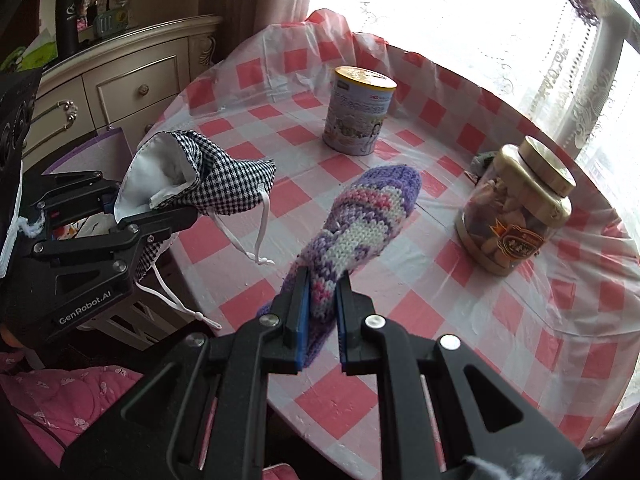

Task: Organize soft objects
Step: 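Carry the mask and purple sock over to the white box, then open both tools to drop mask and sock, then return over the table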

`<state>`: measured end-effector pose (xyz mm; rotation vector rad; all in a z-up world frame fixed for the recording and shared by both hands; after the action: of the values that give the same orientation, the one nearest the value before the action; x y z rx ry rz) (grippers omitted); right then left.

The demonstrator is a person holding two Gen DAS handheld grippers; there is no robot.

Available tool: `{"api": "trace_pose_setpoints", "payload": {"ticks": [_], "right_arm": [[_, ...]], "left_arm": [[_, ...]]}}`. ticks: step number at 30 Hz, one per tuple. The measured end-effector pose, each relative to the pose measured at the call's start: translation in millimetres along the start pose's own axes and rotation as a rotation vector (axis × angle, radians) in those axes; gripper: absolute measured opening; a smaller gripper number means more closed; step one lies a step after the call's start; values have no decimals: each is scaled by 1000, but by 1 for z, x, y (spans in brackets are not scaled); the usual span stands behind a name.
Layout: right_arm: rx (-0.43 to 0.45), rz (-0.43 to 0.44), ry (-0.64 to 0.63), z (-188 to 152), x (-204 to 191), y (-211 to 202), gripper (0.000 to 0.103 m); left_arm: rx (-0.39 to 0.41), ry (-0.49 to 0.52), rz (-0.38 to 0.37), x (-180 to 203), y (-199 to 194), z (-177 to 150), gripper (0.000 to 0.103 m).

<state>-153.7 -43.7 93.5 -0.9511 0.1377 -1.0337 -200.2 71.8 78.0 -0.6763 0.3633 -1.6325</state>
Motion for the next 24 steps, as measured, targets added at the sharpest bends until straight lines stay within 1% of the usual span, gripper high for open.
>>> {"api": "trace_pose_setpoints", "payload": {"ticks": [5,10,14,19,24], "right_arm": [[7,21,-100,22,-29,5,15],[31,45,-214,50,-61,6,15],[67,68,-339,74,-98,5,15],[134,111,-457,104,-141,0,15],[178,155,-518,124,-174,-1,15]], "left_arm": [[17,-52,29,-25,-15,-5,22],[69,-98,87,-54,-37,-6,22],[122,-158,138,-81,-59,-2,22],[216,-191,248,-116,-94,6,23],[246,-255,353,-161,-111,4,25]]}}
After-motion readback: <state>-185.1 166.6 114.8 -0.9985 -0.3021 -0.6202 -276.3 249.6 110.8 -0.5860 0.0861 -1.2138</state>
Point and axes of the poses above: each gripper's, at about its wrist camera, not at the fingertips, and y roughly the way its jaws point, x to its right, z to its top, the point moved 3 cm from there along y, roughly the way its jaws point, and after that the axes turned 13 degrees about -y, right-handed, at the moved point
